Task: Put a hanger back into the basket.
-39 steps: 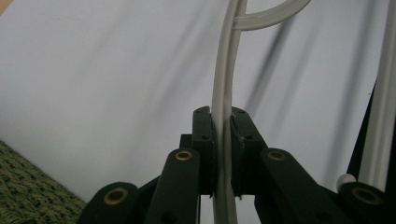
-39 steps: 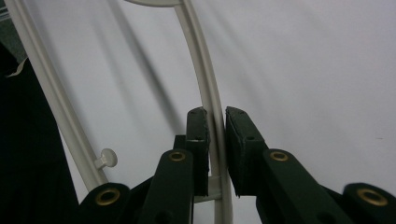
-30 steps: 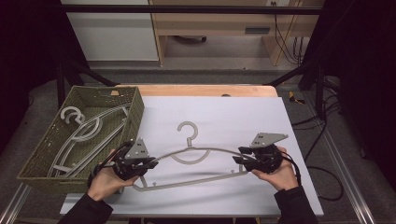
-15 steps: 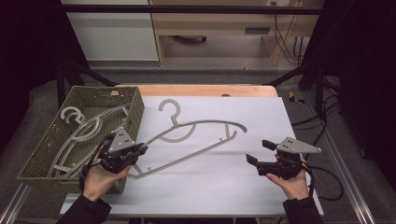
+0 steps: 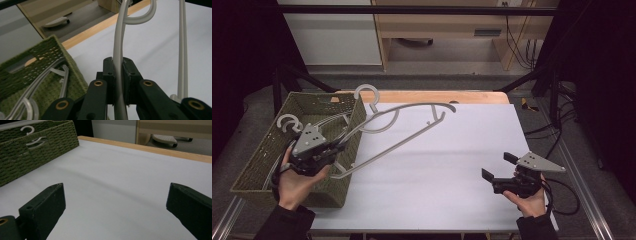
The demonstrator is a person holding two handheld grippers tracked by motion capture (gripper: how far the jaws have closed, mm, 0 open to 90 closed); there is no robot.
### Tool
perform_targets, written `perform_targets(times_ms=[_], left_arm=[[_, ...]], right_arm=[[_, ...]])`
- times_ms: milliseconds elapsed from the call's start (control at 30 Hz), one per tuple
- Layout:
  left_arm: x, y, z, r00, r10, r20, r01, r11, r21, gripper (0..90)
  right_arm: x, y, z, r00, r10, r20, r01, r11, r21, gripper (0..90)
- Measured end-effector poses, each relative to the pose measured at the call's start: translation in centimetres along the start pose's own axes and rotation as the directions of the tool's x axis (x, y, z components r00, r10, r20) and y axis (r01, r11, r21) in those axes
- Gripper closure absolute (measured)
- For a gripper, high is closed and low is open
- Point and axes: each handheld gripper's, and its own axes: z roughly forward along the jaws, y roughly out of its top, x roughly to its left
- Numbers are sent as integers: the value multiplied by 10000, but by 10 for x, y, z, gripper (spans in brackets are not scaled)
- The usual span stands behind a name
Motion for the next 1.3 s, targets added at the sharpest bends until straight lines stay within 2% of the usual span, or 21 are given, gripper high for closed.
perform_targets(times_ms=[133,200,233,267,333,567,767,1000,1200,1300], left_arm=[[13,1,-9,9992,-247,-300,237,9992,-330,821],[21,1,-13,9983,-196,-550,167,9985,-521,821],[23,1,-16,9980,-319,-541,292,9984,-492,821],[28,1,-18,9974,-230,-686,191,9982,-567,820],[36,-1,-22,9959,-327,-846,285,9984,-494,821],[64,-8,-35,9883,-642,-1384,544,9958,-735,821],[85,-22,-40,9840,-784,-1599,680,9953,-691,820],[107,-40,-43,9736,-1132,-1984,1040,9930,-565,820],[124,-55,-46,9667,-1419,-2130,1342,9897,-504,820],[132,-63,-47,9608,-1562,-2291,1491,9877,-478,820]], right_arm=[[0,-1,0,10000,-26,51,26,10000,15,13],[0,-1,1,10000,-24,88,24,9999,101,13],[0,-1,1,10000,-7,87,6,9999,127,13],[1,-2,1,10000,7,99,-9,9999,119,13],[0,-2,2,10000,-43,81,42,9998,178,13],[1,-2,3,10000,-95,23,95,9997,227,15],[1,-2,5,10000,-49,-11,49,9995,303,16],[2,-2,5,10000,-58,-24,58,9995,300,15],[1,-1,4,10000,-64,2,64,9996,273,16],[1,-1,4,10000,-71,12,71,9996,270,15]])
